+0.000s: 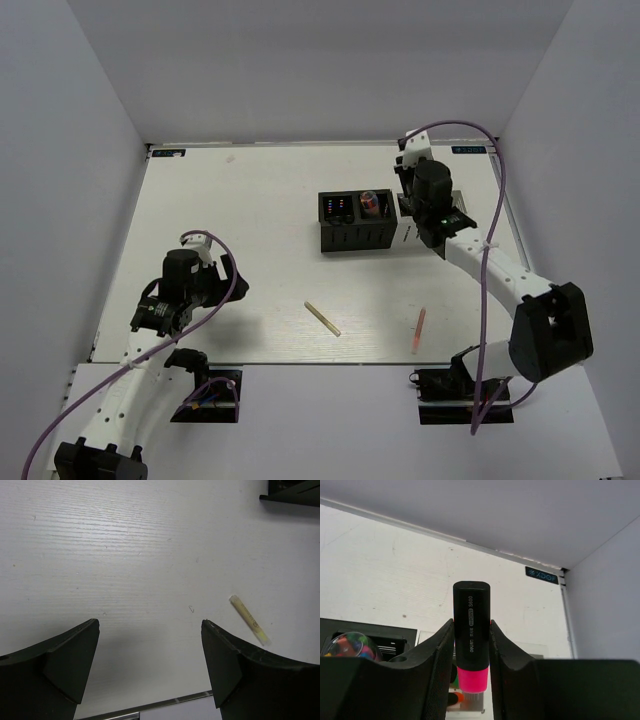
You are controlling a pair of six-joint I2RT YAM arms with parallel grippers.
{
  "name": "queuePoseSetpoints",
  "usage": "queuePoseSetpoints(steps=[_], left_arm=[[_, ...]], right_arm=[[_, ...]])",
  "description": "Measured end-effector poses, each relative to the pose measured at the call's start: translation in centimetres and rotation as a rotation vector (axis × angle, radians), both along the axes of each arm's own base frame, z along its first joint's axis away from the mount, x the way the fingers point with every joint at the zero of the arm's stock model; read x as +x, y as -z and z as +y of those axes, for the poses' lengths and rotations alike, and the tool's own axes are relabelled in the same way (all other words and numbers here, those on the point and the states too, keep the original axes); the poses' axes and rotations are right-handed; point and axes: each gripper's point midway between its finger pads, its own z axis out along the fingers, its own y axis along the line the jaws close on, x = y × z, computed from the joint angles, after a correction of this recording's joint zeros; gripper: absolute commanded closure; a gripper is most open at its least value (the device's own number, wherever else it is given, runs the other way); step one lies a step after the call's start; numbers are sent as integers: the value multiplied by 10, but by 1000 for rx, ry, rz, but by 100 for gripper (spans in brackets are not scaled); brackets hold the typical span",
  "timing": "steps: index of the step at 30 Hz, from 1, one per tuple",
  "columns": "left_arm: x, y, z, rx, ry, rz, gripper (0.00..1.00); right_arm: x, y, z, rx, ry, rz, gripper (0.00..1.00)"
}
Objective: Sort the stationery into containers
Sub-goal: Place the pen in the storage box.
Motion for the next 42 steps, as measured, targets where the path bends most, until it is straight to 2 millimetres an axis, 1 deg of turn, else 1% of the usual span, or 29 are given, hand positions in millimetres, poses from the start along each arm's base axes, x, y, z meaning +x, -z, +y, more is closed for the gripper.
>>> queuePoseSetpoints(steps=[2,6,8,10,17,19,20,21,22,23,24,25,28,29,30,32,33,34,35,36,37,38,39,40,41,42], left_arm=[[0,0,0,1,0,1,6],[0,1,0,1,2,7,6],[0,2,-1,0,6,8,6],[0,2,-2,-2,9,12,6],[0,2,-3,-8,17,13,6],[0,2,-4,-10,18,15,6],[0,2,-4,-10,20,15,8],[0,3,-4,-12,22,17,9],[0,3,-5,-14,25,18,10],[0,3,-6,-17,30,17,14],[0,2,-8,-25,39,14,16],[0,2,-10,-33,47,10,21],[0,2,-19,-70,89,8,33],[0,2,-23,-86,102,11,44],[0,1,-27,-104,117,15,51],[1,0,-36,-142,146,26,66],[1,1,-40,-159,161,38,82],[0,2,-44,-175,170,52,89],[-1,4,-48,-184,183,67,95],[-3,5,-52,-190,198,82,100],[-5,4,-57,-197,216,94,100],[-7,4,-62,-194,232,105,100],[-8,4,-67,-190,246,115,100],[-10,3,-73,-185,259,129,100],[-13,3,-79,-179,266,144,100],[-14,3,-84,-167,266,160,93]], right_arm=[[6,12,-4,33,6,12,100],[13,49,-9,97,-7,84,100],[17,62,-10,139,-17,116,100],[20,69,-9,179,-31,136,100],[23,75,-7,304,-80,140,100],[22,76,-5,328,-94,149,84],[22,76,-5,337,-99,152,79],[22,76,-4,345,-106,155,62],[22,76,-3,351,-113,157,55],[21,76,-2,360,-120,161,51],[21,77,-2,365,-126,165,42],[20,79,-1,366,-135,171,40],[18,82,-1,372,-146,183,40],[17,82,-2,373,-148,184,40],[16,82,-2,374,-154,186,40],[14,80,-3,370,-164,187,63],[12,78,-2,366,-177,188,76],[9,75,-2,363,-190,189,95],[4,72,-2,364,-201,198,100],[-3,68,-2,370,-212,212,100],[-11,63,-2,373,-223,223,100],[-21,60,-3,378,-234,248,91],[-32,57,-1,388,-256,281,71],[-43,51,2,400,-285,310,15],[-54,47,6,410,-321,340,10],[-64,45,10,413,-359,371,10]])
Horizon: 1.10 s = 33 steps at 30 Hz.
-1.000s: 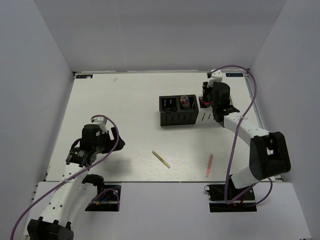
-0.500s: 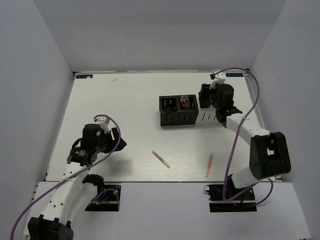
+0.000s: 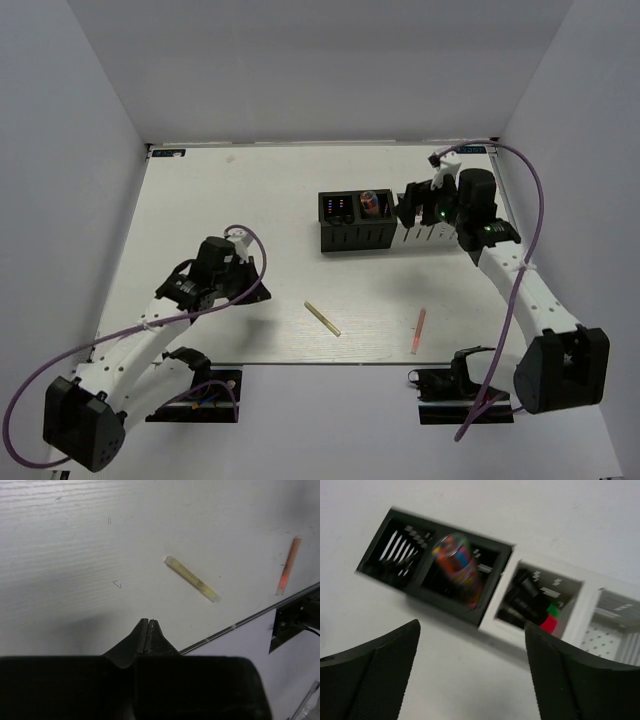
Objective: Sort the stationery into containers
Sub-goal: Place the pen in the storage box, then pick up the pen from the center of the board.
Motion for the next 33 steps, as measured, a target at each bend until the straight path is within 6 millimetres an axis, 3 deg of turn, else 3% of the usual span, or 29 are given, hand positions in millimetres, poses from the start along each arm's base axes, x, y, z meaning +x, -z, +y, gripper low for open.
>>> queuePoseSetpoints(steps=[1,2,3,4,5,7,8,9,10,11,14,15,19,22,28,33], left_arm=[[-1,1,-4,14,1,12,89],[-4,4,-9,35,-2,29,87],[-6,7,-14,51,-10,58,83],[-10,12,-20,74,-13,88,69],[-13,17,-24,94,-26,115,60],[-19,30,-33,143,-69,188,41],[-21,36,-37,168,-98,223,40],[-22,41,-39,188,-126,253,40],[-24,46,-42,213,-162,283,40],[-23,50,-44,232,-206,308,40],[-13,54,-54,262,-331,339,40],[-8,54,-58,267,-369,336,42],[7,49,-74,244,-487,325,45],[13,54,-81,232,-549,340,45],[14,70,-98,252,-610,385,46],[10,81,-110,267,-623,413,51]], right_arm=[[-11,0,4,4,-41,20,10],[-24,3,7,6,-84,52,21],[-37,7,10,6,-123,88,52],[-48,12,11,-1,-154,113,90],[-59,17,12,0,-178,140,100],[-76,33,9,-6,-177,202,100],[-85,42,6,-13,-174,239,73],[-92,51,4,-19,-168,277,53],[-98,58,1,-25,-161,315,44],[-102,64,0,-25,-157,341,42],[-114,78,-3,-31,-154,398,76],[-118,82,-4,-30,-149,417,99],[-129,91,-7,-33,-132,452,100],[-132,88,-11,-43,-117,446,95],[-139,83,-19,-56,-85,418,84],[-147,88,-23,-62,-67,429,84]])
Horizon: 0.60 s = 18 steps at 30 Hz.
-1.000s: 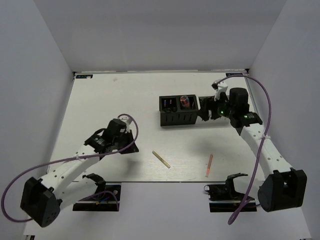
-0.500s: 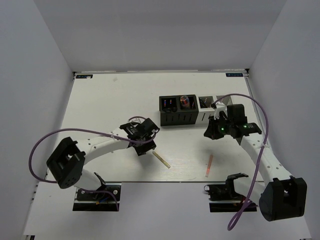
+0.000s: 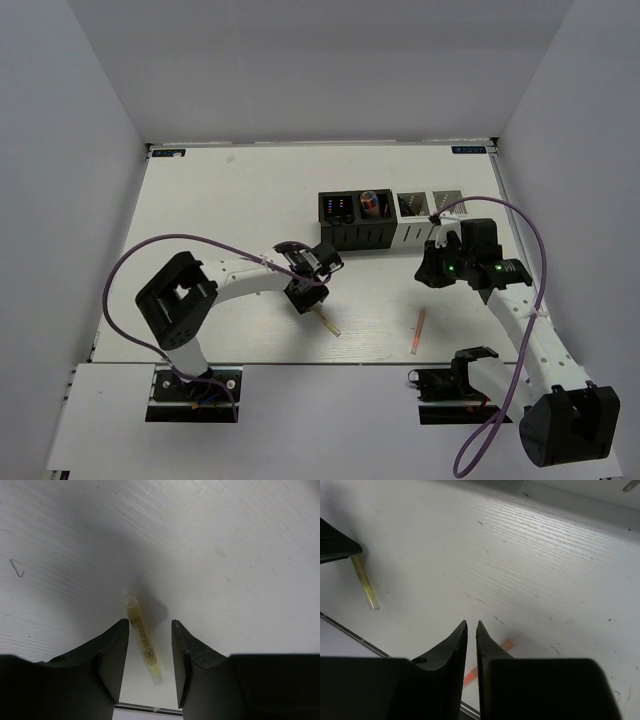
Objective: Sort the stationery into containers
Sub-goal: Pick up the pen from the center of the board.
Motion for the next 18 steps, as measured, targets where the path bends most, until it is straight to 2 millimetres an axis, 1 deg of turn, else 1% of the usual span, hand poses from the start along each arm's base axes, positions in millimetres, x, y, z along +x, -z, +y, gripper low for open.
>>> queuePoseSetpoints(steps=[3,5,13,18], left_arm=[[0,5,-6,11,-6,12,51],[-1,7,-8,18,-10,16,54],[-12,12,0,79,-24,56,58],[-12,14,0,118,-19,77,58]], right_arm=[[0,2,-1,-3,9,7,84],[0,1,-2,-1,14,8,84],[1,1,-4,6,37,15,84],[1,0,-5,11,52,14,84]])
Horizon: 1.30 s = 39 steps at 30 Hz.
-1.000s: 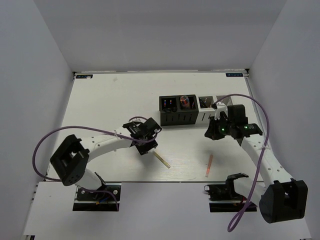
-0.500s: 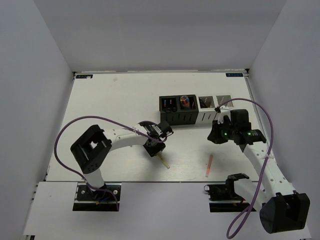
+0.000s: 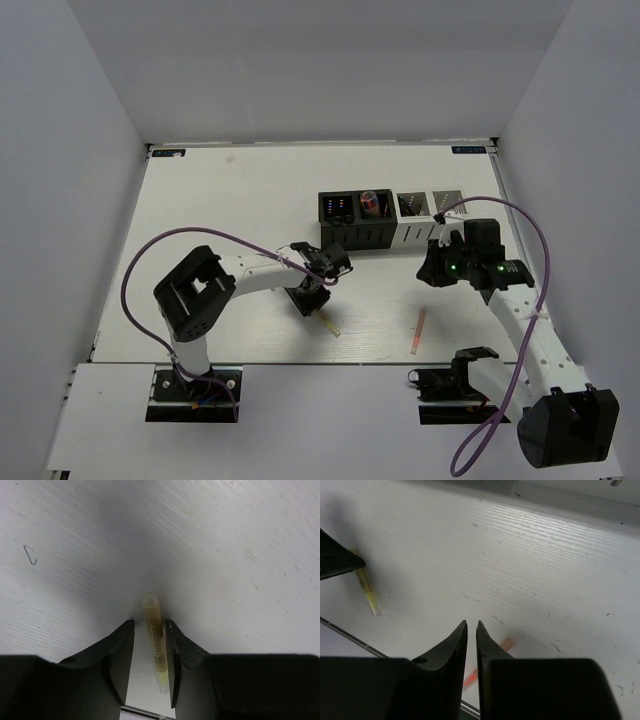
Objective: Sort the stationery into containers
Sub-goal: Pick up the pen from the center of the board.
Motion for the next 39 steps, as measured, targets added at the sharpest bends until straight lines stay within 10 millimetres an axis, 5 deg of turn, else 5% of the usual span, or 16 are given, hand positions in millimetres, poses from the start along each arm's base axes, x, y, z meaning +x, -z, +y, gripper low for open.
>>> queuePoseSetpoints(steps=[4,13,15,16,17,19,20,22,23,26,33,39], left_arm=[[0,1,0,17,8,7,61],[-2,2,-1,25,35,19,97],[-2,2,-2,20,48,18,100],[-2,2,-2,18,60,17,100],[-2,1,-3,14,75,15,100],[-1,0,-6,4,120,10,100],[0,-2,-9,-1,149,5,100],[4,-7,-17,-12,218,-13,100],[9,-16,-24,-21,264,-33,100],[30,-57,-57,-78,387,-134,100],[84,-194,-127,-208,645,-517,100],[125,-270,-170,-257,793,-880,100]], right_arm=[[0,-2,-1,5,11,-8,84],[1,-5,-4,9,26,-18,80],[2,-6,-5,10,30,-24,69],[2,-7,-6,9,32,-28,48],[2,-8,-7,5,33,-34,39],[3,-8,-10,-10,45,-45,32],[4,-8,-13,-27,49,-55,42],[8,-9,-21,-69,59,-83,88],[9,-9,-25,-88,72,-95,98],[14,-14,-37,-137,124,-141,98],[27,-19,-73,-265,285,-225,69],[35,-20,-108,-386,442,-285,66]])
